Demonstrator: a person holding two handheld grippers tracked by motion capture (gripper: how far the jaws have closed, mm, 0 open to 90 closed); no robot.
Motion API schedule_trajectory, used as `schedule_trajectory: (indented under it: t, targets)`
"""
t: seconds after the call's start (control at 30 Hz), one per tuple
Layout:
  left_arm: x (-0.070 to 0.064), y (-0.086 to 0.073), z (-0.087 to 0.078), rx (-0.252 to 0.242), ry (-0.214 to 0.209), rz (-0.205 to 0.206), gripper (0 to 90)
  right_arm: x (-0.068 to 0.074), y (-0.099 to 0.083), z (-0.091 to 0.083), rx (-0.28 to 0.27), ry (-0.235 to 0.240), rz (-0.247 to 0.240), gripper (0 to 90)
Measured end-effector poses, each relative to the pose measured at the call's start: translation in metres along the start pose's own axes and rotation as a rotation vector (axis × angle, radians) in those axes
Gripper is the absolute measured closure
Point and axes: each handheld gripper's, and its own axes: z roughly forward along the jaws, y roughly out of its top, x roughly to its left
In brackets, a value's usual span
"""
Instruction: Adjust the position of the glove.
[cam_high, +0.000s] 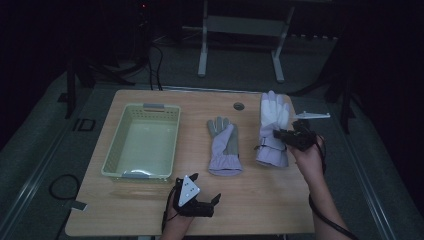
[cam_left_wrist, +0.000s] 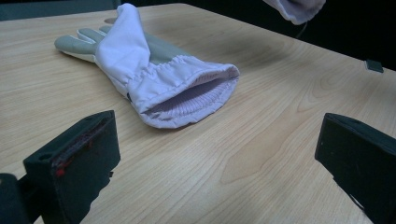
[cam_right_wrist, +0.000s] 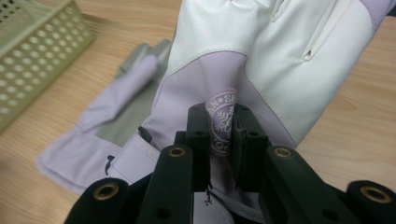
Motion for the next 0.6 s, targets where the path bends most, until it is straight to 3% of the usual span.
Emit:
schedule_trajectory:
  t: [0.43,0.6]
  targets:
    - [0.000,0.000,0.000,0.000,0.002,-0.001,0.2,0.059,0.027,0.019,0.010,0.046,-0.034,79.0]
    - [0.000,0.000,0.000,0.002,0.000,0.002,0.2,0.084,0.033,0.029,0.021,0.037,-0.043,79.0]
